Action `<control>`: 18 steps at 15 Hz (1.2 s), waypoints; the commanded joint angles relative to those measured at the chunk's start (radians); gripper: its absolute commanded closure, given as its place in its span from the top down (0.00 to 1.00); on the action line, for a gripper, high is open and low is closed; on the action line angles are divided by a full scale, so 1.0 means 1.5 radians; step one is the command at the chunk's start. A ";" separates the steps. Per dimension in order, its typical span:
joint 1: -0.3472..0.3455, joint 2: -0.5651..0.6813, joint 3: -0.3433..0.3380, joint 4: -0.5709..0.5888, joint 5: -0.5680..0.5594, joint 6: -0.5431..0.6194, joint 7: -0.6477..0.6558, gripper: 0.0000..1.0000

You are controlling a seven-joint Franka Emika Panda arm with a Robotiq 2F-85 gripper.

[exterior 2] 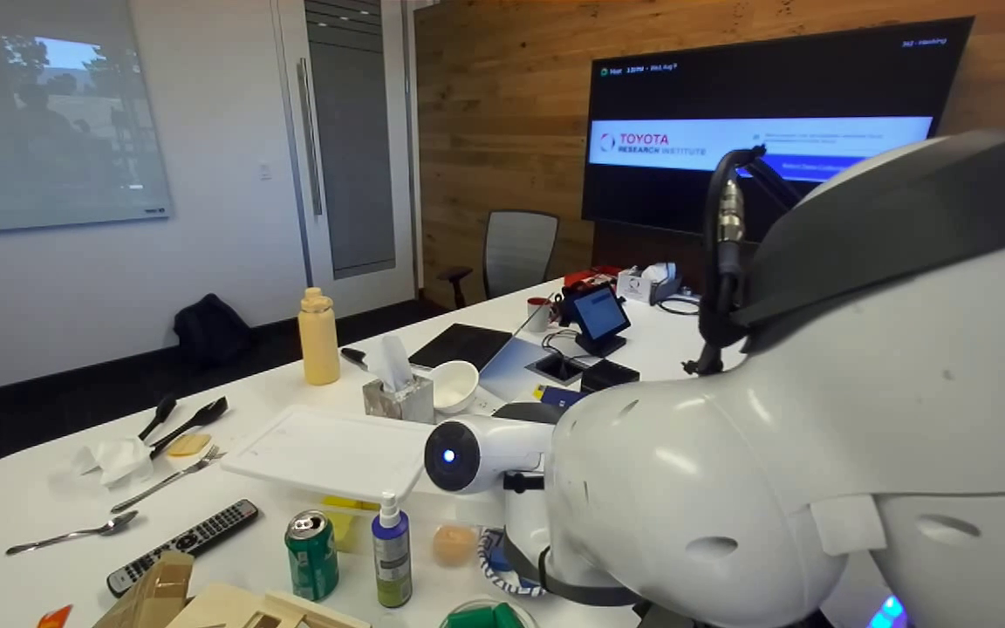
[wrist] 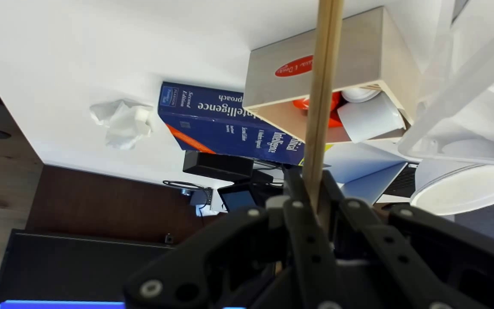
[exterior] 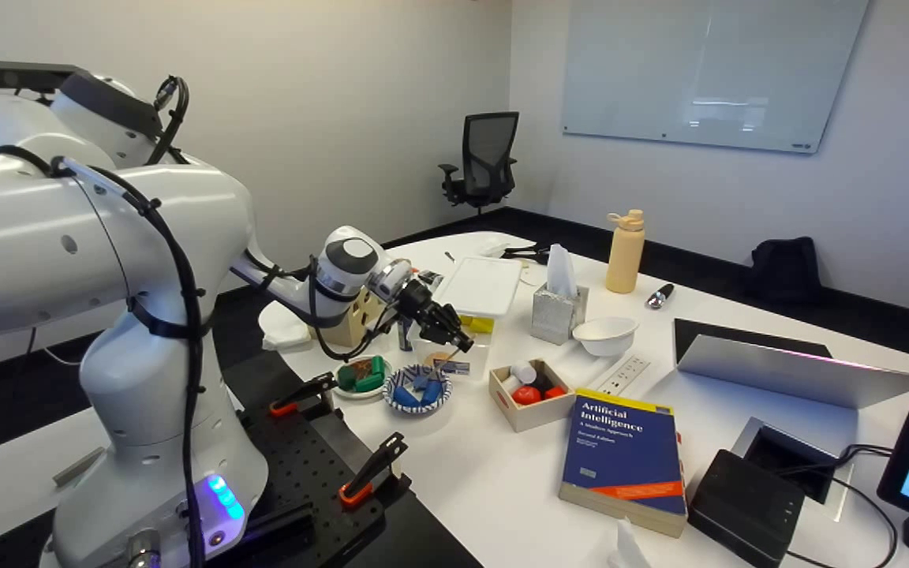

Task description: Use the chopsticks to stir in the bowl

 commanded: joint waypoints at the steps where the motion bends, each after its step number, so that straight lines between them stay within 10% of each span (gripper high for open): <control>1: -0.007 -0.011 -0.003 -0.001 -0.023 0.004 0.032 0.03; 18: 0.061 0.031 -0.037 -0.012 -0.134 -0.085 0.066 0.03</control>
